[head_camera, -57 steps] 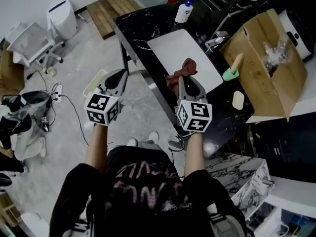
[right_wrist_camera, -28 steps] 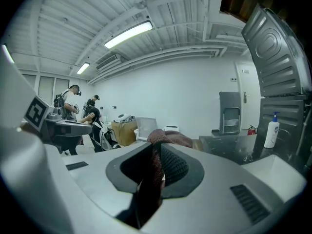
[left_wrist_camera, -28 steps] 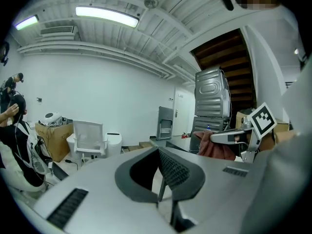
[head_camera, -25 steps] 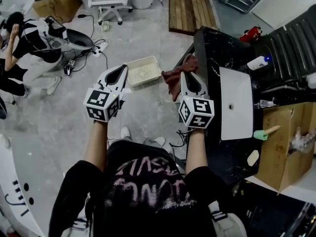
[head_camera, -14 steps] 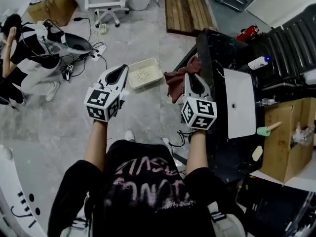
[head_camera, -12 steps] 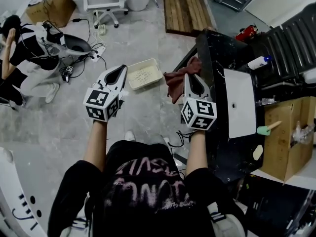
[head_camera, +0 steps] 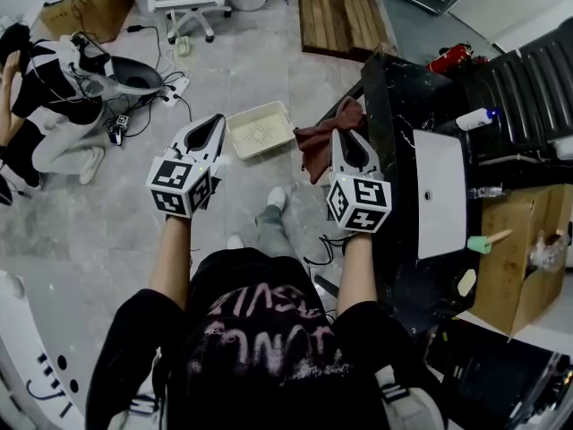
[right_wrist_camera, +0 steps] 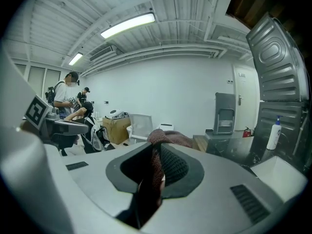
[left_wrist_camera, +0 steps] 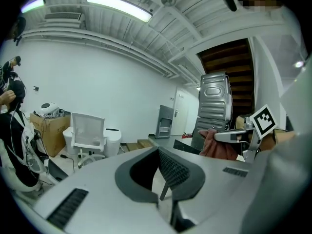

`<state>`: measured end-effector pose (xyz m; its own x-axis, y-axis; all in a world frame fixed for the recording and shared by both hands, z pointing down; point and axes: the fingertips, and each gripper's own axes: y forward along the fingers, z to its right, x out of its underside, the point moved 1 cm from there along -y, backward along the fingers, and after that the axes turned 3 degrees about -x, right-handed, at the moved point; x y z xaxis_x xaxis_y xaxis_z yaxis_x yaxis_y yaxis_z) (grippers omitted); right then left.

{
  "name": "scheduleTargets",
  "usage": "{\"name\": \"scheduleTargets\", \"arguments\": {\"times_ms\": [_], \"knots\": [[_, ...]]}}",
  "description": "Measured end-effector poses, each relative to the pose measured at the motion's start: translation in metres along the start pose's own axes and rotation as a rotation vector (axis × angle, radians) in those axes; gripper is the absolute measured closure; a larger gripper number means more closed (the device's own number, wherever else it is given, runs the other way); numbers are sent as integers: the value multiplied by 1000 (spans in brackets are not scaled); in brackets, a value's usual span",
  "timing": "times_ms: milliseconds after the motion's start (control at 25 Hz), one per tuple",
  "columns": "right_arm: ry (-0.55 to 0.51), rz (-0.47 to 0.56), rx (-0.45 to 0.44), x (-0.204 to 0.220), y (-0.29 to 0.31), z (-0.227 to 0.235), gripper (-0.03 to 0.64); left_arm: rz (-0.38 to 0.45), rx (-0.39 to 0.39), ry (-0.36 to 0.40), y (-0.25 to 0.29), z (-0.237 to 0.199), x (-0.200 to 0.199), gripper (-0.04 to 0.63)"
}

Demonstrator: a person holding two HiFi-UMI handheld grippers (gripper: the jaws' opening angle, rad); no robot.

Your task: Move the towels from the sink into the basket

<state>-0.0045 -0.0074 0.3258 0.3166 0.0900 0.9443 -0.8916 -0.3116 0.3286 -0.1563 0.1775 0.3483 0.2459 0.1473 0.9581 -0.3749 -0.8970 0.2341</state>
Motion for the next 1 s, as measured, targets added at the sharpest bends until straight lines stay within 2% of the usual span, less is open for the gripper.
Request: {"name": "scheduleTargets", "arguments": {"times_ms": [360, 680, 1000], "knots": [[15, -22, -78, -4, 92, 32, 549, -48, -65, 1, 74, -33, -2, 589], [23, -23, -150, -21, 171, 81, 549, -62, -136, 15, 157, -55, -28, 589], [37, -40, -216, -20, 231, 119, 549, -96, -176, 92, 222, -62, -42, 589]]}}
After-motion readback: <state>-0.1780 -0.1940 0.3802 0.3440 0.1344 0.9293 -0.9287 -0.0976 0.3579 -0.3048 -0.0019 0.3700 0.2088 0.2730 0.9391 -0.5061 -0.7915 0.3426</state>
